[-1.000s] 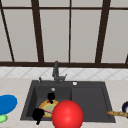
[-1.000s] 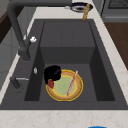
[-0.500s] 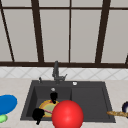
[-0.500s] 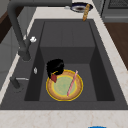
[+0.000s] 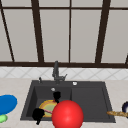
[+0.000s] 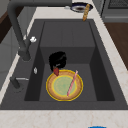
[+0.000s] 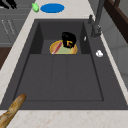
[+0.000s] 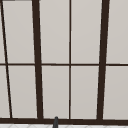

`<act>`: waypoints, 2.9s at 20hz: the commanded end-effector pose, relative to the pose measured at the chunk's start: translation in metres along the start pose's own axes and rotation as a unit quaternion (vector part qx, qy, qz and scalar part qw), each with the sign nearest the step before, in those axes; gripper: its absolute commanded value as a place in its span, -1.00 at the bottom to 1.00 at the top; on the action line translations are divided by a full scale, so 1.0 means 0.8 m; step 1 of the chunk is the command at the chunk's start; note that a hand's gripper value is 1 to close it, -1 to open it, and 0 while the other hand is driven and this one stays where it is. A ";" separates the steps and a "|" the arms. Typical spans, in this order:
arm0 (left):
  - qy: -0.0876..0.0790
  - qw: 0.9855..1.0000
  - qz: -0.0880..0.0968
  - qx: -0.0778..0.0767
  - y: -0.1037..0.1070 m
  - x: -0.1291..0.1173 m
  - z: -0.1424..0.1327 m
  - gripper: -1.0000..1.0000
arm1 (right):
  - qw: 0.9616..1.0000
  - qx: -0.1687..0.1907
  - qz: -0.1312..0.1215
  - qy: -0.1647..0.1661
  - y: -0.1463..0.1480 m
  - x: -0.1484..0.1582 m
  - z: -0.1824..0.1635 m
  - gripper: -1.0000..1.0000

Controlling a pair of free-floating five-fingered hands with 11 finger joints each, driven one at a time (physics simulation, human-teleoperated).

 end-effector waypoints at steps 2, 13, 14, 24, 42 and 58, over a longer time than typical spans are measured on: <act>0.000 1.000 0.000 0.000 0.000 0.000 0.000 0.00 | 1.000 -0.014 -0.004 0.000 -0.022 -0.022 0.014 1.00; 0.000 1.000 0.000 0.000 0.000 0.000 0.000 0.00 | 1.000 -0.001 -0.015 0.002 -0.078 -0.083 0.046 1.00; 0.000 1.000 0.000 0.000 0.000 0.000 0.000 0.00 | 1.000 -0.001 -0.015 0.002 -0.084 -0.088 0.049 1.00; 0.000 1.000 0.000 0.000 0.000 0.000 0.000 0.00 | 1.000 -0.003 -0.025 0.004 -0.129 -0.153 0.089 1.00; 0.000 1.000 0.000 0.000 0.000 0.000 0.000 0.00 | 0.999 -0.012 -0.033 0.009 -0.202 -0.274 0.158 1.00; 0.000 1.000 0.000 0.000 0.000 0.000 0.000 0.00 | 0.999 -0.021 -0.038 0.000 -0.235 -0.399 0.209 1.00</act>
